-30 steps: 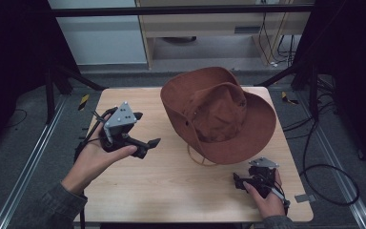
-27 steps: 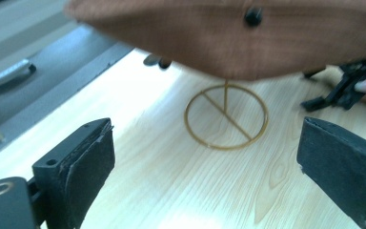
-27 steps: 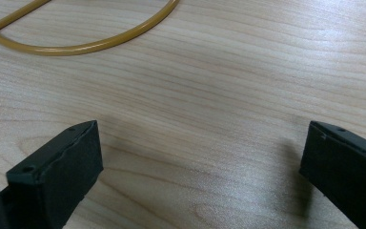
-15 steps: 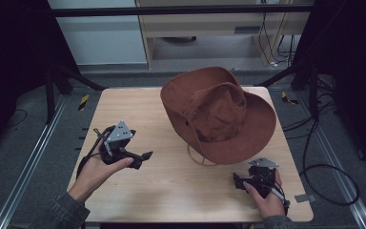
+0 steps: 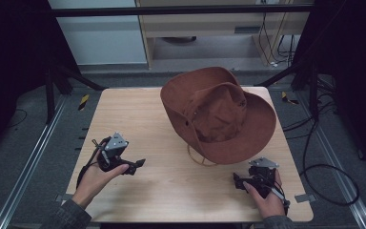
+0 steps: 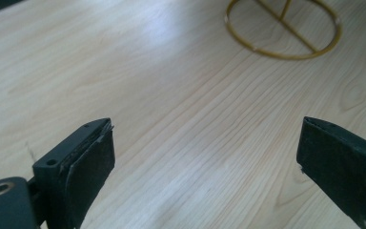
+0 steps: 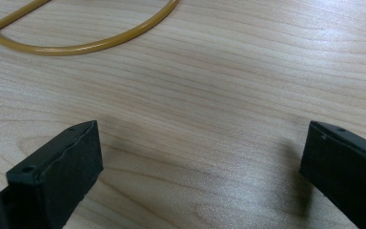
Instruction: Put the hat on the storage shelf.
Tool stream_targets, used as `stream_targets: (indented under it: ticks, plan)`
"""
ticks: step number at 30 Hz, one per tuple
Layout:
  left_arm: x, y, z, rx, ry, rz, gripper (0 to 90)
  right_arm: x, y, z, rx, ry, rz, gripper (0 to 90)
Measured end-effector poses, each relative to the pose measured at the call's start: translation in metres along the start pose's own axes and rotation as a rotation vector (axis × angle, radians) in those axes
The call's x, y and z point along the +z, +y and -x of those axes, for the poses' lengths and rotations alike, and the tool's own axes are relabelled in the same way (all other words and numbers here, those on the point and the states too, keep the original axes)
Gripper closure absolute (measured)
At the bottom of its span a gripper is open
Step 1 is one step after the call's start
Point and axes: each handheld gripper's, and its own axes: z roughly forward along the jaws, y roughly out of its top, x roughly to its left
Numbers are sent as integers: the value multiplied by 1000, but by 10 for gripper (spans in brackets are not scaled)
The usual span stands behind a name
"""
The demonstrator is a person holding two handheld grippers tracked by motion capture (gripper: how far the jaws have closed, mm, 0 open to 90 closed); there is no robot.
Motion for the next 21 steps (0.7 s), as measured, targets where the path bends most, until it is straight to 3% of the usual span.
stream_targets:
  ticks: [1,8,10,11,12,14,21]
  plan:
    - [1,-4,-2,-4,4,-7,53,0,0,-2,19,14,-2,4]
    - [8,-30,-13,-45,19,-46,53,0,0,0,4,3,0,4]
    - [9,-35,-15,-53,20,-52,52,0,0,-2,18,10,-2,5]
    - [10,-37,-16,-55,22,-57,51,0,0,0,1,3,0,5]
    - [10,-40,-17,-61,24,-59,51,0,0,-2,22,11,-1,4]
    - [11,-45,-19,-69,29,-66,51,0,0,0,0,1,0,5]
    - [15,-55,-22,-79,37,-80,50,0,0,0,1,1,0,4]
